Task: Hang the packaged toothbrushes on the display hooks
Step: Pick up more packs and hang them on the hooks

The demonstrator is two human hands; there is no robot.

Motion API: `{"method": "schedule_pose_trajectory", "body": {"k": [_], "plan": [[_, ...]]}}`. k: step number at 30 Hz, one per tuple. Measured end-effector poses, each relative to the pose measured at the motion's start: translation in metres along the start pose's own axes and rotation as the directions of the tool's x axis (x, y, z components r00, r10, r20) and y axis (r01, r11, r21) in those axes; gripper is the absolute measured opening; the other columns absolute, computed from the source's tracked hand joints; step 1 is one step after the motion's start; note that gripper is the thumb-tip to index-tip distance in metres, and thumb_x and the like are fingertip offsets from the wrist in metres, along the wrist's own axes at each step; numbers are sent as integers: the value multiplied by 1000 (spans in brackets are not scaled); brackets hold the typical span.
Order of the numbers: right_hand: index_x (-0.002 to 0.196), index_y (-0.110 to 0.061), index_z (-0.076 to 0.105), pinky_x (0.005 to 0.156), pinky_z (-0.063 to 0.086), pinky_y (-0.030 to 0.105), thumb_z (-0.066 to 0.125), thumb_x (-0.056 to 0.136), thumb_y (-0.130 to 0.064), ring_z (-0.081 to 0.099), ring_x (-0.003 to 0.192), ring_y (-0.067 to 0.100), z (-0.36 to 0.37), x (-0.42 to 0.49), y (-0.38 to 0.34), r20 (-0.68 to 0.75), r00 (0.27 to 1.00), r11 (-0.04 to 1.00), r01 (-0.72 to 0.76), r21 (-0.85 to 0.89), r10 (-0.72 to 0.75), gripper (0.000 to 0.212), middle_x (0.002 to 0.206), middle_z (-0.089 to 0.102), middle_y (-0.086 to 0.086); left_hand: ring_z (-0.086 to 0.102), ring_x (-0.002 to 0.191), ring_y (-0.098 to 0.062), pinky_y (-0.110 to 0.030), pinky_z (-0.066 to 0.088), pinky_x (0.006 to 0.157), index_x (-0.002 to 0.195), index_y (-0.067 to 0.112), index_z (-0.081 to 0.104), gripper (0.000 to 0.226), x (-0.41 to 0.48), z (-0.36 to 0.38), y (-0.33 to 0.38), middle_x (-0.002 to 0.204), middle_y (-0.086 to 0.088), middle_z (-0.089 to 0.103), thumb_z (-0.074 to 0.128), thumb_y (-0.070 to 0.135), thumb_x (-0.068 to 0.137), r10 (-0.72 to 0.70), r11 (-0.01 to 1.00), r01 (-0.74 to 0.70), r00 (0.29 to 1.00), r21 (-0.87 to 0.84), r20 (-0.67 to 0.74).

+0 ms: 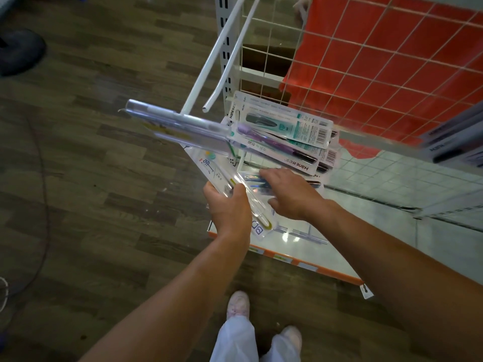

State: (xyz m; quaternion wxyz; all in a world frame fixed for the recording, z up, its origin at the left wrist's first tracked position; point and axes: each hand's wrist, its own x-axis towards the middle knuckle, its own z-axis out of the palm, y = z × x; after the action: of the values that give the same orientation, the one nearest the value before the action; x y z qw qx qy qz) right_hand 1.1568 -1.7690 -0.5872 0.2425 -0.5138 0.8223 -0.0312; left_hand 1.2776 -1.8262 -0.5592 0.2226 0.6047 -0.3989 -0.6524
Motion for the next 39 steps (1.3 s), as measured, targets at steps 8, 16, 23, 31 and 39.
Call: {"method": "schedule_pose_trajectory", "body": {"k": [8, 16, 23, 31, 39], "plan": [[137, -24, 41, 101, 35, 37, 61, 89, -26, 44, 122, 22, 9, -9, -3, -175, 982, 997, -73, -15, 70, 52, 133, 50, 1, 68, 89, -16, -42, 60, 78, 124, 27, 42, 39, -10, -1, -9, 105, 3, 62, 60, 13, 92, 16, 1000, -16, 1000, 0, 17], [133, -20, 45, 75, 42, 21, 76, 78, -23, 54, 97, 14, -14, -60, -7, -207, 884, 726, -188, 662, 418, 63, 115, 53, 0, 65, 91, -10, -31, 58, 74, 124, 22, 45, 38, -46, 5, -12, 107, 4, 63, 62, 11, 92, 81, 995, -88, 989, 56, 122], [112, -20, 60, 64, 53, 22, 64, 88, -5, 70, 80, 11, -57, -109, -8, -109, 824, 217, -17, 976, 555, 29, 96, 71, 3, 71, 85, -17, -47, 58, 80, 95, 33, 59, 18, -90, 17, 7, 90, 3, 72, 68, 25, 81, 129, 977, -173, 946, 124, 298], [111, -18, 62, 66, 56, 24, 59, 92, -3, 72, 81, 12, -124, -151, -25, -207, 845, 81, 193, 978, 492, 25, 84, 73, -4, 72, 87, -15, -39, 60, 78, 105, 23, 63, 27, -135, 20, 56, 95, 2, 74, 76, 17, 82, 278, 946, -321, 873, 44, 400], [108, -24, 62, 65, 56, 24, 51, 93, 6, 71, 81, 10, -177, -181, -49, -316, 874, 72, 311, 947, 368, 35, 85, 73, -4, 73, 86, -19, -42, 61, 74, 110, 16, 63, 32, -168, 5, 111, 98, -3, 73, 76, 12, 81, 389, 906, -423, 848, 16, 359]]}}
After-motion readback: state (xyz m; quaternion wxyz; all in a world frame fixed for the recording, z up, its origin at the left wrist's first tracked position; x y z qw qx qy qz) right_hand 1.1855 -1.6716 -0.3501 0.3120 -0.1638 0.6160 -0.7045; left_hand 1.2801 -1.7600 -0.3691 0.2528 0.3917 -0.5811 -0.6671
